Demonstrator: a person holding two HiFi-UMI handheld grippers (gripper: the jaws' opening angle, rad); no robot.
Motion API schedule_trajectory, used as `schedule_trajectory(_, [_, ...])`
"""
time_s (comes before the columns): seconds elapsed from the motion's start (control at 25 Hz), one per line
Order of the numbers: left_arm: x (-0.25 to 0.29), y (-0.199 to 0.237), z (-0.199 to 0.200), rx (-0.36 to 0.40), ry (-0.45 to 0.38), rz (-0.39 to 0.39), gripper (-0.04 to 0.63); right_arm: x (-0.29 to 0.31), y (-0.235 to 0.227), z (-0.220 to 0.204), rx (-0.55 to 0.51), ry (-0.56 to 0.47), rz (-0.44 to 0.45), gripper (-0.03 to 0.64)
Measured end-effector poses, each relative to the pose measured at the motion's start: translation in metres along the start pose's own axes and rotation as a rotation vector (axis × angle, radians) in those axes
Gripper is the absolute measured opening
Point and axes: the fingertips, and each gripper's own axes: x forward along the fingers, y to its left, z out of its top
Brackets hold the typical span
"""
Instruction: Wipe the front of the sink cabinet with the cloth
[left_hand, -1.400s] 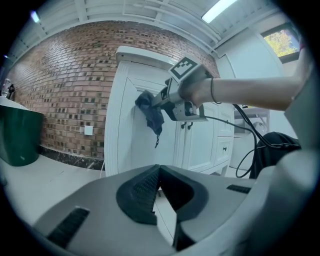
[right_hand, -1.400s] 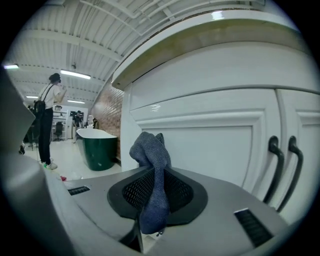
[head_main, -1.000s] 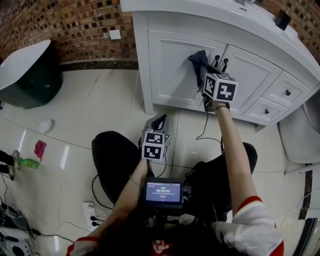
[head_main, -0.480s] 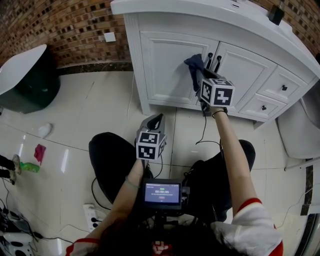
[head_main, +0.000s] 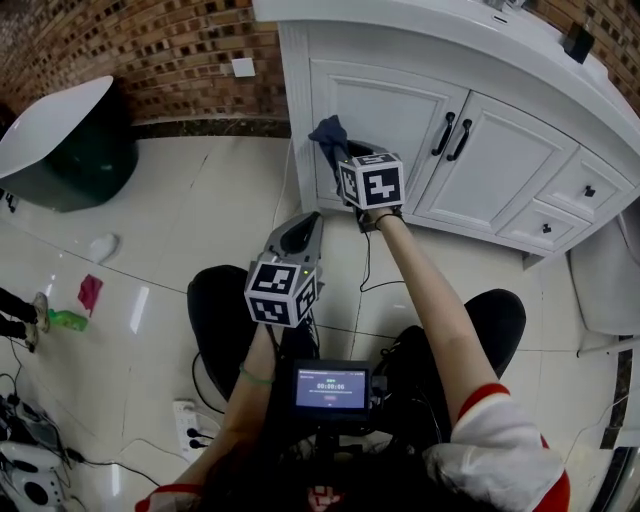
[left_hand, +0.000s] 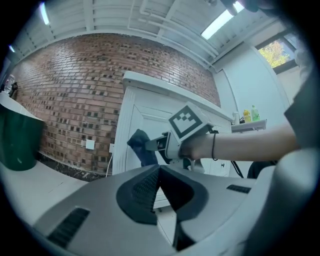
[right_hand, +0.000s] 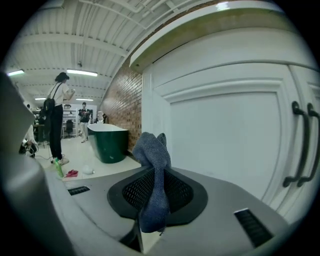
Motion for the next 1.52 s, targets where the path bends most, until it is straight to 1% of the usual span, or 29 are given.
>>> schedule_trajectory(0.16, [-0.005,0.013,-0.008,-0.031,-0.01,0.01,0.02,0.029,0.026,-0.008,-0.003,0.033,0.031,0.064])
schedule_trajectory(0.32, [-0.005,0.015,-0.016,-0.043,0.001,0.002,0.02,0.036,0.024,-0.007,-0.011,0.04,0.017,0.064])
schedule_trajectory(0.44, [-0.003,0.013,-0.022,-0.044,0.018,-0.006,0.02,0.028,0.002,-0.009,0.0,0.038,-0.023,0.064])
schedule_trajectory(0.64, [0.003,0.003,-0.028,-0.03,0.039,-0.025,0.02,-0.001,-0.049,-0.022,0.025,0.044,-0.104,0.064])
schedule_trajectory(0.96, [0.017,-0.024,-0.021,0.033,0.053,-0.07,0.02,-0.063,-0.123,-0.046,0.074,0.041,-0.221,0.064])
schedule_trajectory(1.12, [0.024,-0.042,-0.016,0.021,0.045,-0.094,0.02,-0.09,-0.153,-0.061,0.099,0.046,-0.265,0.064])
schedule_trajectory(1.32, [0.034,-0.068,-0.011,0.047,0.049,-0.14,0.02,-0.117,-0.184,-0.079,0.118,0.063,-0.318,0.064])
schedule_trajectory(1.52, [0.043,-0.084,-0.006,0.056,0.041,-0.163,0.02,-0.127,-0.191,-0.091,0.133,0.081,-0.323,0.064])
